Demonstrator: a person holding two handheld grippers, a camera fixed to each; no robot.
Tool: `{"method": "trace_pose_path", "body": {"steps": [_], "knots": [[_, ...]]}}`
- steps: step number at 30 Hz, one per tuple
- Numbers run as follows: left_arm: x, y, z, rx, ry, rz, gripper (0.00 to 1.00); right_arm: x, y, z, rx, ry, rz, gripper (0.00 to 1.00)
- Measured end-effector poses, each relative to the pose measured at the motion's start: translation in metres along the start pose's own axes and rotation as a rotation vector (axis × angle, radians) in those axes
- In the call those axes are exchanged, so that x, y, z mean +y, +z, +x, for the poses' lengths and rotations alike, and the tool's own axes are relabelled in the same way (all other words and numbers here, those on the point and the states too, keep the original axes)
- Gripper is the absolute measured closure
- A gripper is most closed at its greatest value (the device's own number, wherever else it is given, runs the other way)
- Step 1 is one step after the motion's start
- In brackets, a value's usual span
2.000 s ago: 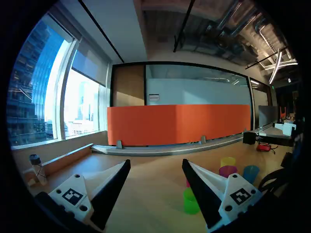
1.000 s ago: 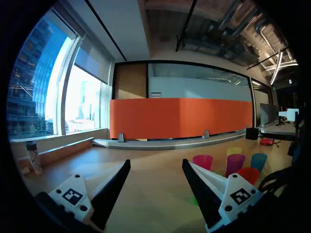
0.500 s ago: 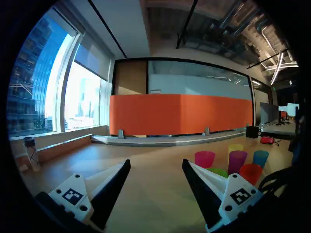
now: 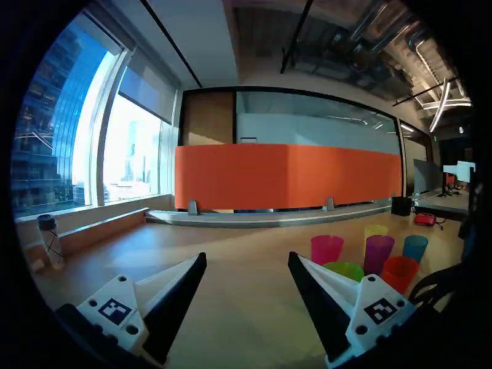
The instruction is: Pour water
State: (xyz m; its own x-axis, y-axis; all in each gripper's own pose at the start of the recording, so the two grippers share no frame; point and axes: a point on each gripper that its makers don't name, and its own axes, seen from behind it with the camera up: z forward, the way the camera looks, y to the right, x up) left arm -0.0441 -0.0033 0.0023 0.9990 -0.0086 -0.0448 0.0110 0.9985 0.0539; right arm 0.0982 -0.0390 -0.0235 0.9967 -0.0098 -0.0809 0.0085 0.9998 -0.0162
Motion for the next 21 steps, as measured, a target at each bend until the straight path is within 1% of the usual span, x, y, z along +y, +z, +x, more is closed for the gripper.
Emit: {"method": "trace_pose_path", "body": {"steps": [8, 15, 21], "knots": [[0.0, 0.0, -0.001, -0.002, 0.002, 0.0, 0.01, 0.002, -0.001, -0.002, -0.001, 0.004, 0.004, 0.01], [-0.001, 0.001, -0.001, -0.003, 0.002, 0.0, 0.01, -0.001, 0.0, -0.007, -0.004, 0.005, 0.019, 0.01], [0.0, 0.001, -0.002, -0.003, 0.003, 0.0, 0.01, 0.0, 0.002, -0.012, -0.003, -0.011, 0.016, 0.01]]}}
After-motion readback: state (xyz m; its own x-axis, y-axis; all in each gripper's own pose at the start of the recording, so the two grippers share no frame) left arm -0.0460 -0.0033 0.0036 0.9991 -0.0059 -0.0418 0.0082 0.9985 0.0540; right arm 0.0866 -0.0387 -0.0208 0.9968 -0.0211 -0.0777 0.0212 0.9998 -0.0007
